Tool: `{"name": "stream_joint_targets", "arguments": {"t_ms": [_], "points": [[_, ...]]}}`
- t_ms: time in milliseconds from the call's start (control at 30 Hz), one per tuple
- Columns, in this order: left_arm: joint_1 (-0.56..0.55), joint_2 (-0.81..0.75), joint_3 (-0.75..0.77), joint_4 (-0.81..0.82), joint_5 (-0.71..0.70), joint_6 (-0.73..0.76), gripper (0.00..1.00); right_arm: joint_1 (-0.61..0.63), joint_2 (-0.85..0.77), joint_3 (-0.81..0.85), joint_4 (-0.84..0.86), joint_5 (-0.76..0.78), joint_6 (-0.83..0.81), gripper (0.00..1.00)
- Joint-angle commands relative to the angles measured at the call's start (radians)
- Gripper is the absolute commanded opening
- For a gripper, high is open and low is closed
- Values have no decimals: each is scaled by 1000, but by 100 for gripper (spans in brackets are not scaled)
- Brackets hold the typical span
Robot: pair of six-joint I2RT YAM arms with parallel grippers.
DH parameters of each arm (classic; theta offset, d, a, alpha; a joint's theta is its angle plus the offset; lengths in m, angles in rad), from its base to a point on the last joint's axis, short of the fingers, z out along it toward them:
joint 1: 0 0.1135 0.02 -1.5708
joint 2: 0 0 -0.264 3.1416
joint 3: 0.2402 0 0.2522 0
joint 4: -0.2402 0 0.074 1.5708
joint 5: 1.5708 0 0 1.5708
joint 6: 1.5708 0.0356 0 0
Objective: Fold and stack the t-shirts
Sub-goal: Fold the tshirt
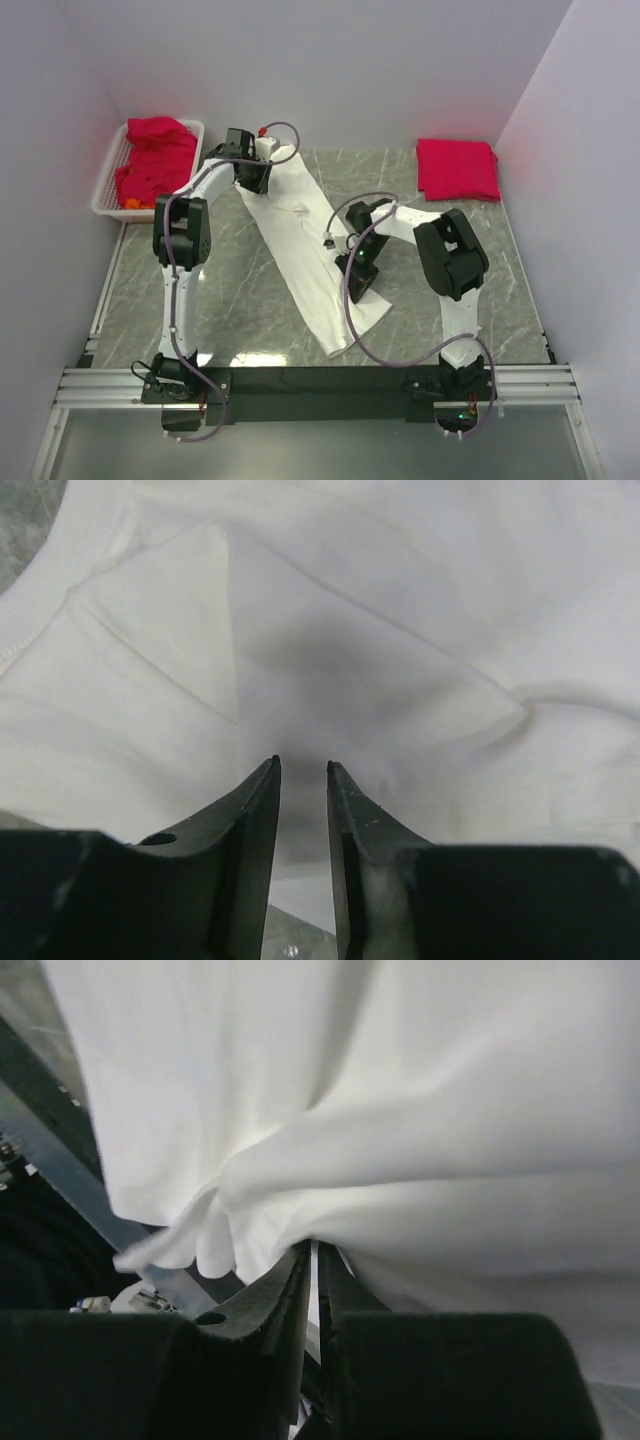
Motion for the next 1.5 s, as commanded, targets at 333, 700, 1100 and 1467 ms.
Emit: {"name": "stream_joint_targets", "arguments": {"t_ms": [333, 700, 1100, 1467], "points": [[6, -380, -326, 107, 123, -166, 32, -18, -159, -12, 84, 123, 11, 17], [0, -312, -358, 136, 126, -315, 28, 3, -51, -104, 160, 130, 51, 7], [-64, -209, -384, 124, 106, -351, 25, 151, -188, -130, 94, -124, 7, 26], [-86, 104, 37, -11, 60, -283, 24, -49, -202, -70, 66, -141, 0, 33]]}}
